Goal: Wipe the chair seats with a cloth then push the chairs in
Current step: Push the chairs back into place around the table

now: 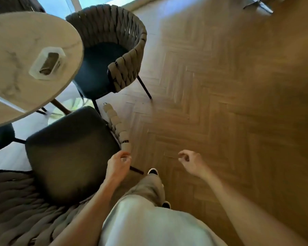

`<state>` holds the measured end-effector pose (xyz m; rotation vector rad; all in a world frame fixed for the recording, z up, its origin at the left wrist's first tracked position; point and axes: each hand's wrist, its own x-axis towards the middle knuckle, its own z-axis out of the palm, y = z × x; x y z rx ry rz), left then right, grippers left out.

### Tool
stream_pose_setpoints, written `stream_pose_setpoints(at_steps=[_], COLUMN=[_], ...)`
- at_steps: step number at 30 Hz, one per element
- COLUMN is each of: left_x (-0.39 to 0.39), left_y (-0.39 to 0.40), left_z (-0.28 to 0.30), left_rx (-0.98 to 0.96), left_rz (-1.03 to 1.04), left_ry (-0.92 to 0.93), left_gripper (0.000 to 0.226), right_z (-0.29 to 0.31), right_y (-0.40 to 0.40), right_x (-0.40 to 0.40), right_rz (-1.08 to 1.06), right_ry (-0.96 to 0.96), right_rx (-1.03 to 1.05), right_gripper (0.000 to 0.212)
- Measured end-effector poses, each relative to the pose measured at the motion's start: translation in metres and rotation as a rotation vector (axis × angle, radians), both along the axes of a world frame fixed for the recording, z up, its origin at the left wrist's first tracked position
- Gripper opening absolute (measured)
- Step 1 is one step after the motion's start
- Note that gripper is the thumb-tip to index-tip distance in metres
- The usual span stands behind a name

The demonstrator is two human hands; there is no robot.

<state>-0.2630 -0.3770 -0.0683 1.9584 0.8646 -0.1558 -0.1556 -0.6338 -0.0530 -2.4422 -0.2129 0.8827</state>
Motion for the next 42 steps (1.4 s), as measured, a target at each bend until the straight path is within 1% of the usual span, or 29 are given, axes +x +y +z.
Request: stream_pose_setpoints(at_steps=[3, 6, 8, 11, 14, 17, 21, 23, 25, 27, 30, 31, 32, 34, 37, 40, 42], left_x=[0.029, 0.067, 0.097, 0.146, 0.191, 0.221, 0.237, 0.24, 0.243, 0.247, 0.254, 0.256, 0.258, 0.263, 0.269, 0.275, 0.276], left_y=[0.006, 0.022, 0.036, 0.056, 0.078, 0.099, 0.116, 0.12, 0.122, 0.124, 0.125, 0.125, 0.125, 0.128, 0.129, 0.13, 0.131], left_z=[-0.008, -0.025, -0.038, -0.045, -0.044, -0.048, -0.058, -0.061, -0.066, -0.071, -0.073, -0.073, -0.073, -0.072, -0.069, -0.067, -0.065], left_rx=[0.033, 0.128, 0.093, 0.009, -0.056, -0.089, -0.11, -0.138, -0.16, -0.169, -0.173, -0.165, -0.154, -0.149, -0.154, -0.137, -0.146], left_rz=[0.133, 0.287, 0.361, 0.45, 0.582, 0.678, 0.718, 0.737, 0.751, 0.765, 0.809, 0.831, 0.852, 0.892, 0.921, 0.912, 0.917], left_ry=[0.0, 0.092, 0.114, 0.119, 0.19, 0.284, 0.352, 0.369, 0.4, 0.464, 0.538, 0.552, 0.565, 0.596, 0.64, 0.681, 0.697], left_gripper=[0.026, 0.048, 0.059, 0.065, 0.071, 0.07, 0.061, 0.056, 0.053, 0.053, 0.053, 0.054, 0.056, 0.057, 0.058, 0.056, 0.053], right_z=[-0.005, -0.014, -0.018, -0.02, -0.017, -0.011, -0.005, -0.007, -0.012, -0.017, -0.026, -0.03, -0.034, -0.043, -0.053, -0.061, -0.064], right_y=[0.01, 0.028, 0.042, 0.066, 0.097, 0.139, 0.199, 0.232, 0.266, 0.298, 0.344, 0.359, 0.374, 0.399, 0.423, 0.443, 0.447], right_x=[0.053, 0.108, 0.145, 0.197, 0.242, 0.286, 0.341, 0.37, 0.397, 0.42, 0.45, 0.46, 0.47, 0.491, 0.521, 0.547, 0.554], right_rz=[0.073, 0.126, 0.154, 0.194, 0.291, 0.399, 0.524, 0.594, 0.681, 0.755, 0.89, 0.919, 0.954, 1.054, 1.206, 1.296, 1.333], right_ry=[-0.002, 0.01, 0.01, 0.039, 0.077, 0.094, 0.092, 0.048, -0.034, -0.127, -0.42, -0.496, -0.527, -0.51, -0.436, -0.326, -0.295], right_rx=[-0.004, 0.001, -0.012, -0.059, -0.12, -0.12, -0.074, -0.113, -0.162, -0.143, -0.104, -0.103, -0.118, -0.178, -0.29, -0.37, -0.387], right_gripper=[0.026, 0.026, 0.025, 0.024, 0.025, 0.028, 0.028, 0.028, 0.03, 0.032, 0.04, 0.045, 0.051, 0.058, 0.06, 0.055, 0.049])
